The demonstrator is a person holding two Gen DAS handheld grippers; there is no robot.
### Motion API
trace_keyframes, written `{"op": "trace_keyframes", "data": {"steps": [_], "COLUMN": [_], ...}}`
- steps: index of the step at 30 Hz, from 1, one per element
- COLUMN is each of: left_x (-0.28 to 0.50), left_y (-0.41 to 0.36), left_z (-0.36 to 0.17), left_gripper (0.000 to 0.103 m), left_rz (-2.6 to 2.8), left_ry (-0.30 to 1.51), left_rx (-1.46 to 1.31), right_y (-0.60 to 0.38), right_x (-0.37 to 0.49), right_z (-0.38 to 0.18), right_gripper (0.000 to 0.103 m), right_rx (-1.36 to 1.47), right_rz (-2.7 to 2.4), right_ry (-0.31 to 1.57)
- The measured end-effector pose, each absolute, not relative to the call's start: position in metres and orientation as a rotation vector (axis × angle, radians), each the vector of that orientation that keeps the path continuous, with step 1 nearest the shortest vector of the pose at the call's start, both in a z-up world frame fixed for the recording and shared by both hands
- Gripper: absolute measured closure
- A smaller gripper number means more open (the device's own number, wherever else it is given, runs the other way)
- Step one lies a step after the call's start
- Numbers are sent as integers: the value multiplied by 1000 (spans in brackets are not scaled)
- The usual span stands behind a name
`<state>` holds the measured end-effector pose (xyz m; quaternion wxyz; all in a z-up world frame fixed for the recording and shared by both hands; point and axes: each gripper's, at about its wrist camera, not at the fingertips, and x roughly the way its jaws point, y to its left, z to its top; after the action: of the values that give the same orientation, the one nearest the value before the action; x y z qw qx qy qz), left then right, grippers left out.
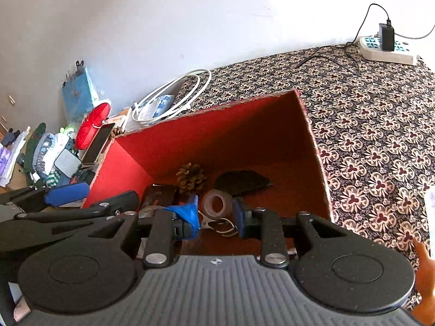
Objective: Organize rigid objects
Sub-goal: 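Carry the tape roll into the red box and open the right gripper, then move the right gripper back out toward the white-and-blue tube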
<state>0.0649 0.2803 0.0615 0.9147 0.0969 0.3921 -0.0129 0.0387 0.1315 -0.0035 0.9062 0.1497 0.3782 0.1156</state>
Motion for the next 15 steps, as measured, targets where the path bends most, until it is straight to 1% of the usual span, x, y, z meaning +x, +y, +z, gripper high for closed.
{"op": "trace_keyframes", "data": {"steps": [9,15], "left_x": [46,38], "left_y": [261,251], "left_z": [70,69], "left_gripper": [20,19], "left_rz": [6,29], "left_ry": [777,791], "left_rx": [211,207], "right_y": [110,105], "right_x": [18,8], "right_z": [0,-1], "right_gripper": [91,91], "right_rx": [351,351], "right_rz": [257,282], "right_ry": [770,766]}}
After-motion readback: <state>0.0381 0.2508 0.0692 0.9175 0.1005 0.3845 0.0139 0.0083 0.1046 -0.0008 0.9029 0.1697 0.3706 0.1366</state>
